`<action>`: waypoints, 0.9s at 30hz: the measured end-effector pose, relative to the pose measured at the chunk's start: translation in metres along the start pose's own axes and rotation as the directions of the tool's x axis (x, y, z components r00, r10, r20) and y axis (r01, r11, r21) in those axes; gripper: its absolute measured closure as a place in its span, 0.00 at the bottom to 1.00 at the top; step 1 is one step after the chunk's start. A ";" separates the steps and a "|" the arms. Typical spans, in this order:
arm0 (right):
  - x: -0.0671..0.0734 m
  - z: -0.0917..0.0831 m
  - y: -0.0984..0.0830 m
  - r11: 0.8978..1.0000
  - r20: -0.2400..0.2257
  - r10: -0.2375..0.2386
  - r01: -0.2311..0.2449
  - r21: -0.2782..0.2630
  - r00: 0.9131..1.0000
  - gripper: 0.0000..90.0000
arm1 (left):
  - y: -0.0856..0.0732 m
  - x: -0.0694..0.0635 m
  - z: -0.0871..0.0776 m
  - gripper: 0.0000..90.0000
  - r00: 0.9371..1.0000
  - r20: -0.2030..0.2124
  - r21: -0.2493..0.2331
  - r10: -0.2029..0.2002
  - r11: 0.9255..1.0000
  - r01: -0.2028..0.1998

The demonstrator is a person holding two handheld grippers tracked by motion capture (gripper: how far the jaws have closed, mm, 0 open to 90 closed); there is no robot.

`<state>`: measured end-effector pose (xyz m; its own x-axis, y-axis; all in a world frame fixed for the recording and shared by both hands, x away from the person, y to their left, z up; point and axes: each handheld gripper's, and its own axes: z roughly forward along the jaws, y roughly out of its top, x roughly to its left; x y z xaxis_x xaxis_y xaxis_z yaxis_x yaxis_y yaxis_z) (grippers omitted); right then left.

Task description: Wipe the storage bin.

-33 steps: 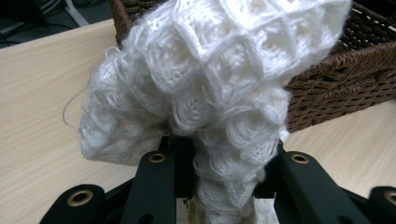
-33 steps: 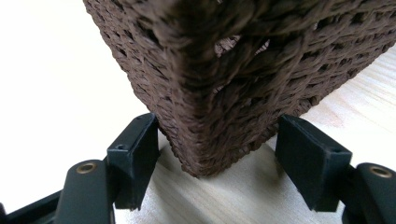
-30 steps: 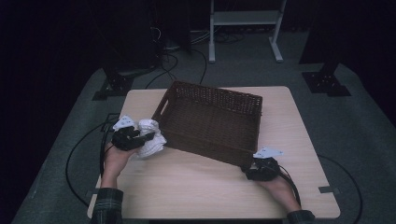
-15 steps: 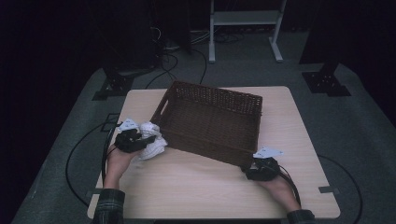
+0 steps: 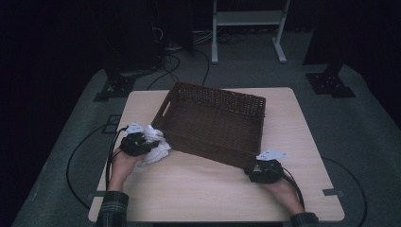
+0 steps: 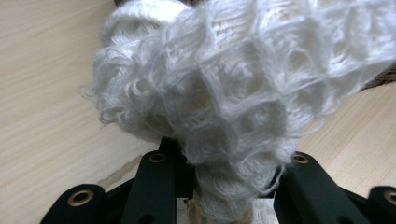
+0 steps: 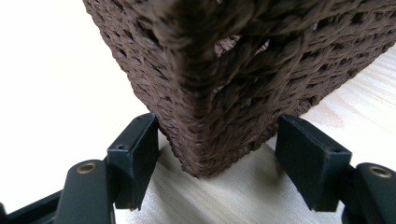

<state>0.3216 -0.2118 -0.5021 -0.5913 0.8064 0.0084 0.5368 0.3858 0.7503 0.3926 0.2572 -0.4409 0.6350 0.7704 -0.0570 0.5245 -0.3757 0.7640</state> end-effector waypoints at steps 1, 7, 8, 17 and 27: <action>0.000 0.000 0.000 1.000 0.000 0.000 0.000 0.000 1.000 0.33 | -0.001 0.000 0.002 0.75 1.000 -0.005 0.018 0.001 1.000 -0.001; 0.000 0.000 0.000 1.000 0.000 0.001 -0.001 0.000 1.000 0.33 | -0.008 0.003 0.009 0.76 1.000 -0.004 0.020 -0.022 1.000 0.022; 0.000 0.000 0.000 1.000 0.000 0.000 0.000 0.000 1.000 0.33 | -0.009 0.003 0.010 0.76 1.000 -0.004 0.023 -0.023 0.999 0.023; 0.000 0.000 0.000 1.000 0.000 0.001 -0.001 0.000 1.000 0.33 | -0.013 0.000 0.027 0.76 1.000 -0.009 0.116 0.008 0.993 -0.007; 0.000 0.000 0.000 1.000 0.002 0.001 -0.001 0.000 1.000 0.33 | -0.007 -0.003 0.011 0.76 1.000 0.006 0.047 0.003 0.999 -0.003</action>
<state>0.3214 -0.2117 -0.5021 -0.5899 0.8074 0.0080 0.5371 0.3850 0.7506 0.3928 0.2518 -0.4534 0.6397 0.7664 -0.0585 0.5488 -0.4022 0.7329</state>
